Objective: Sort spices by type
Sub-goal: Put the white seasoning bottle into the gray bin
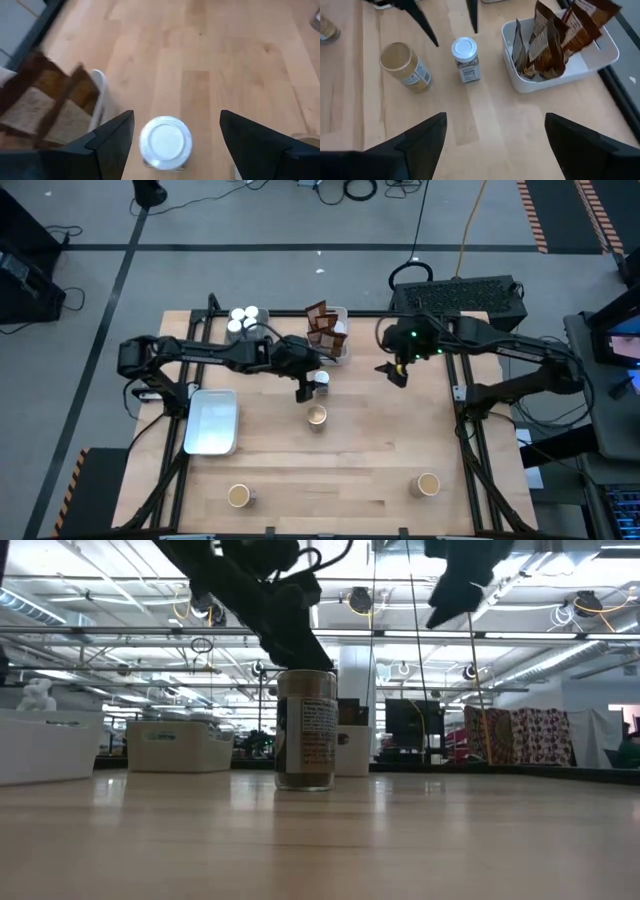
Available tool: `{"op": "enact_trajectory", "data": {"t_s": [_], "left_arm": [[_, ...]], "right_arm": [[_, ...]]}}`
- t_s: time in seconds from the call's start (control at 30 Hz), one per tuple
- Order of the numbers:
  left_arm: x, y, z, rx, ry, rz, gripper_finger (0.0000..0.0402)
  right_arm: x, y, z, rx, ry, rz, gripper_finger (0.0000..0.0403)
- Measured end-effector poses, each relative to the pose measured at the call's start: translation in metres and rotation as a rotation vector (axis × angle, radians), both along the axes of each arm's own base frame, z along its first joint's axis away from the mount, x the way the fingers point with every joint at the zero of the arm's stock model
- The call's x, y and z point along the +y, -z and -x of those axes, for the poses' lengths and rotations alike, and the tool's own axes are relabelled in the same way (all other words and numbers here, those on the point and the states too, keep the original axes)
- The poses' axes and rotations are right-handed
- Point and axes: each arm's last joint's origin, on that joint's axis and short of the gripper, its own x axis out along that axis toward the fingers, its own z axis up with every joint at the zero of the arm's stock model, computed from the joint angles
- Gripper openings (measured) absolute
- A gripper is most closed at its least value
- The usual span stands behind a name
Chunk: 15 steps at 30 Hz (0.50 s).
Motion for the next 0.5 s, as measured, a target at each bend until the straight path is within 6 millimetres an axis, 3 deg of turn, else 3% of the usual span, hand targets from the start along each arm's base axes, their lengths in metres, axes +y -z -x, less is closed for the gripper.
{"op": "enact_trajectory", "data": {"t_s": [0.27, 0.5], "left_arm": [[0.001, 0.022, -0.012, 0.032, 0.027, 0.027, 0.0296], [0.002, 0.035, -0.018, 0.047, 0.027, 0.028, 0.0296]], "right_arm": [[0.008, 0.029, 0.028, -0.092, 0.096, -0.079, 0.0320], [0.011, 0.037, 0.040, -0.190, 0.130, -0.104, 0.0320]]}}
